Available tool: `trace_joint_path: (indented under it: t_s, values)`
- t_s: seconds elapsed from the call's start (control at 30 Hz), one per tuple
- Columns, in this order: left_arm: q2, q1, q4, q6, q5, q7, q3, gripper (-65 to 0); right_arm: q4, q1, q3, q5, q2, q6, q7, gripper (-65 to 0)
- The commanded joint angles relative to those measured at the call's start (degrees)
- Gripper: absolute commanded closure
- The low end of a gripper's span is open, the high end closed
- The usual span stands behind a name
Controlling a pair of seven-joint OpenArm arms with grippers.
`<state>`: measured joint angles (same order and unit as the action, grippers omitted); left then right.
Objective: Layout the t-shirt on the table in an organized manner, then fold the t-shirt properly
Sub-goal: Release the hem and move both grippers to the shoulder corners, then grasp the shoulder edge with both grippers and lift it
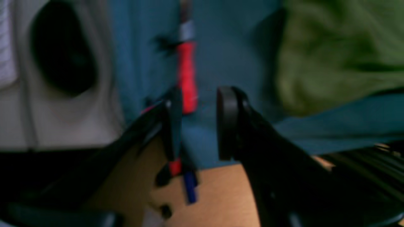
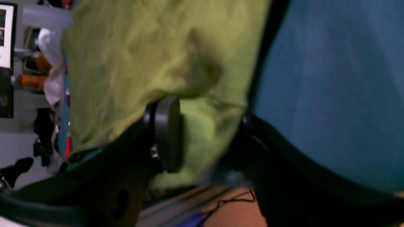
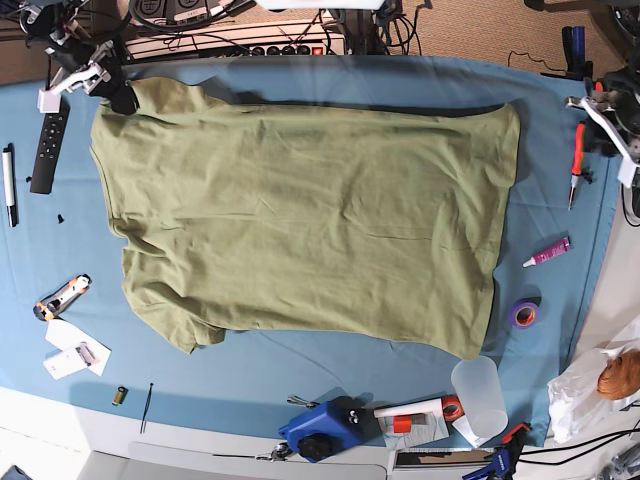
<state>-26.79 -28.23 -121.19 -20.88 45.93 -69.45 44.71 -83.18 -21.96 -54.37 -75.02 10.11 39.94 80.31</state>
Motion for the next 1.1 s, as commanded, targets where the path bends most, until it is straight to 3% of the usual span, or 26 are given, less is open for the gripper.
trace_joint_path:
  t_s: [0.0, 0.2, 0.33, 0.63, 0.9, 1.07]
  values:
    - [-0.3, -0.1, -0.4, 0.0, 0.9, 2.3, 0.4, -19.2, -0.8, 0.0, -0.3, -0.4, 0.8, 0.1, -0.3, -25.5]
    - [6.5, -0.1, 0.5, -0.3, 0.8, 5.4, 0.4, -19.2, -0.8, 0.9, -0.3, -0.4, 0.8, 0.1, -0.3, -25.5]
    - [10.6, 0.0, 2.2, -2.5, 1.2, 10.0, 0.4, -19.2, -0.8, 1.2, -0.3, -0.4, 0.9, 0.1, -0.3, -25.5]
    - [11.1, 0.0, 10.9, -2.5, 10.0, 7.9, 0.4, -21.5, -0.8, 1.2, -0.3, -0.4, 0.9, 0.1, -0.3, -25.5]
    - [12.2, 2.0, 23.8, -4.8, 25.0, 0.2, 0.4, -21.5, -0.8, 1.4, -0.3, -0.4, 1.0, 0.1, -0.3, -25.5]
    - [13.5, 4.4, 26.1, -6.0, 25.9, -1.0, 0.4, -21.5, -0.8, 2.0, -0.3, -0.4, 1.0, 0.1, -0.3, -25.5]
